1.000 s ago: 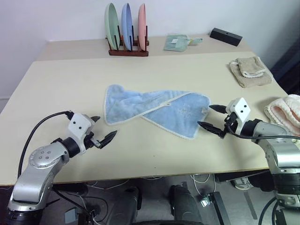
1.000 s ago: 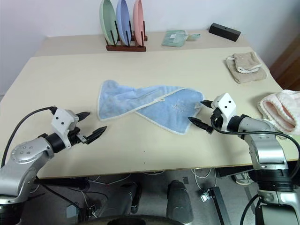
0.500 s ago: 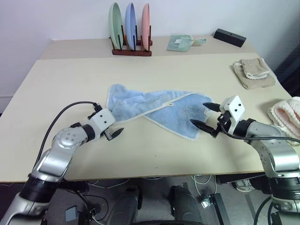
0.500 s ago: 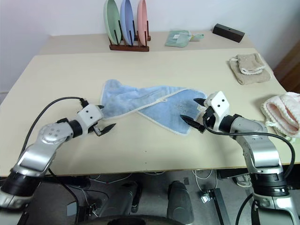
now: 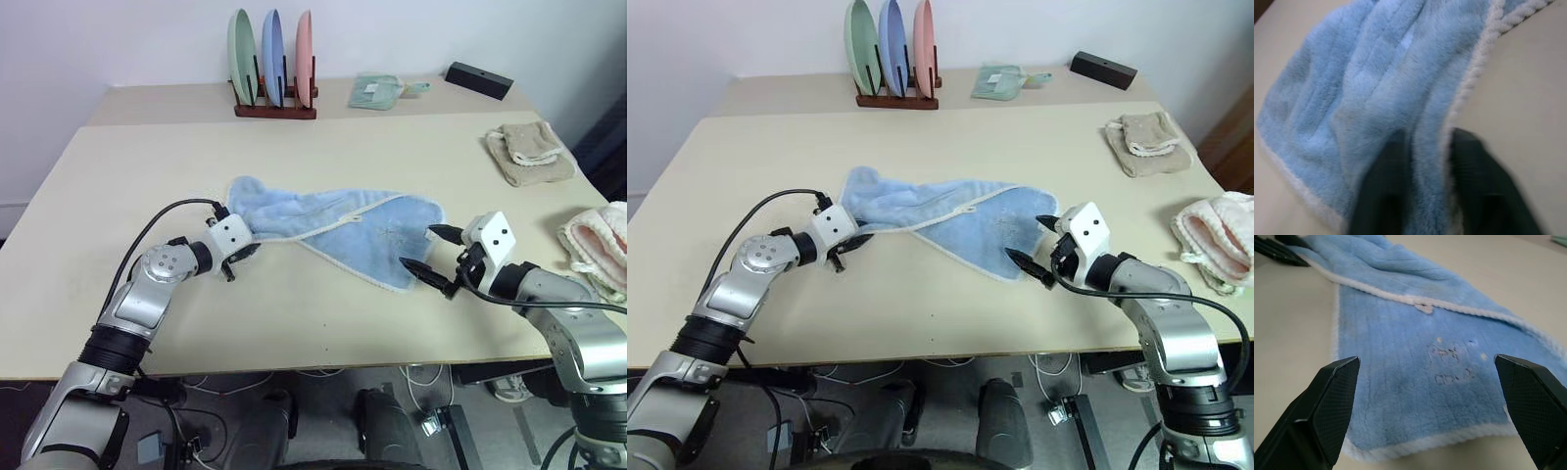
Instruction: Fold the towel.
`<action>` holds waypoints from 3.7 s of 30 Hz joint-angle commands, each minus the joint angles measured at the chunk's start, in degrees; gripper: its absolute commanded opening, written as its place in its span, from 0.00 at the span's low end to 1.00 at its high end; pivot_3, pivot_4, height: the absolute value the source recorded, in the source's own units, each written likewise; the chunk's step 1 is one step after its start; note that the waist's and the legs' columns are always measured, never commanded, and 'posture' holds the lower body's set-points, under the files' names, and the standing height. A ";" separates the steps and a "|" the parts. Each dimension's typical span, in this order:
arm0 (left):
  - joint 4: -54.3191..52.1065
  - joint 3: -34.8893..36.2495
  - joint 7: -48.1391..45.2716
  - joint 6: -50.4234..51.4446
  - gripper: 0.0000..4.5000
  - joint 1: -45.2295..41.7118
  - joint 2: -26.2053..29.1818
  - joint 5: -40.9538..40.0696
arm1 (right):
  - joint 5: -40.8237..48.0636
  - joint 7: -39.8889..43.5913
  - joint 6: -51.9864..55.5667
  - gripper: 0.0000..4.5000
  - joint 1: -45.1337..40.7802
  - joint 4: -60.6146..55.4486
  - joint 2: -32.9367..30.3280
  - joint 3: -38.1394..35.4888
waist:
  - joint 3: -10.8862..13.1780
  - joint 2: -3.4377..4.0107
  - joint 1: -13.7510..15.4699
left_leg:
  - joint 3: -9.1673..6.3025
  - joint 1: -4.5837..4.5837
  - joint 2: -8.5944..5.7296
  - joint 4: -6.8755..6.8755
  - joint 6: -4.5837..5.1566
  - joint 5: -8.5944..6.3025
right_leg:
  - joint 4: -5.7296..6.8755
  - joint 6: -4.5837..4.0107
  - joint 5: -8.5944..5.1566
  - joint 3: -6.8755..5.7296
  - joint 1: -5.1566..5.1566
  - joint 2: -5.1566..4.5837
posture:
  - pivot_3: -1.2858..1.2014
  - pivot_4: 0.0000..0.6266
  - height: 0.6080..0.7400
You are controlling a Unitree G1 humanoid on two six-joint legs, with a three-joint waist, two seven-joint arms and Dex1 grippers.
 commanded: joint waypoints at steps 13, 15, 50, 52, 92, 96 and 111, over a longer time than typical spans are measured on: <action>-23.57 20.89 -3.25 6.26 0.00 24.22 7.80 -10.49 | -18.88 -0.82 -15.46 1.00 -23.67 25.82 -1.93 12.67 | 0.04 0.02 -1.25 | 0.07 -0.09 0.04 -0.14 0.00 0.00 | 0.04 -0.02 0.00 0.06 -0.24 -0.03 | 0.52 0.24 0.98; -25.44 23.15 -3.85 6.68 0.00 28.07 8.82 -11.19 | -22.20 0.00 -21.25 1.00 -27.02 32.73 -1.91 15.18 | 0.04 0.02 -1.05 | 0.08 -0.10 0.04 -0.14 0.00 0.00 | 0.03 -0.02 0.00 0.05 -0.24 -0.03 | 0.52 0.24 0.98; -6.38 24.87 13.43 3.81 0.00 -2.71 5.74 -5.07 | -38.46 -18.84 -48.08 0.01 -61.88 71.43 -1.47 17.84 | 0.20 0.11 -1.22 | 0.00 -0.16 -0.11 -0.07 -0.27 0.15 | 0.50 -0.09 0.03 0.08 -0.50 0.00 | 0.52 0.24 0.98; 2.63 25.52 17.25 -0.06 0.00 -14.06 5.81 -4.40 | -38.54 -20.65 -48.83 0.01 -66.18 72.13 -2.69 17.23 | 0.25 0.02 -1.23 | 0.00 -0.25 -0.11 -0.09 -0.36 0.21 | 0.48 -0.14 0.06 0.05 -0.58 0.09 | 0.52 0.24 0.98; -7.40 21.59 -8.99 6.96 0.00 14.28 14.18 -11.93 | -20.14 20.60 -23.35 0.01 -27.41 32.13 -14.34 17.10 | 0.28 0.12 -0.87 | 0.60 -0.29 0.17 0.73 0.17 -0.42 | 0.49 -0.11 0.08 -0.04 -0.55 -0.09 | 0.52 0.24 0.98; -3.82 18.99 -9.83 6.80 0.00 11.38 13.24 -11.27 | -21.04 18.63 -24.82 0.01 -28.58 34.99 -12.35 16.92 | 0.28 0.12 -1.20 | 0.58 -0.26 0.17 0.72 0.18 -0.42 | 0.51 -0.10 0.08 -0.04 -0.55 -0.07 | 0.52 0.24 0.98; 6.24 22.54 7.11 6.91 0.84 4.24 8.63 -7.86 | -23.22 8.31 -24.26 0.61 -29.78 38.73 -9.64 12.91 | 0.28 0.12 -0.87 | 0.46 -0.25 0.04 0.75 0.15 -0.40 | 0.56 -0.07 0.09 -0.04 -0.52 -0.08 | 0.52 0.24 0.98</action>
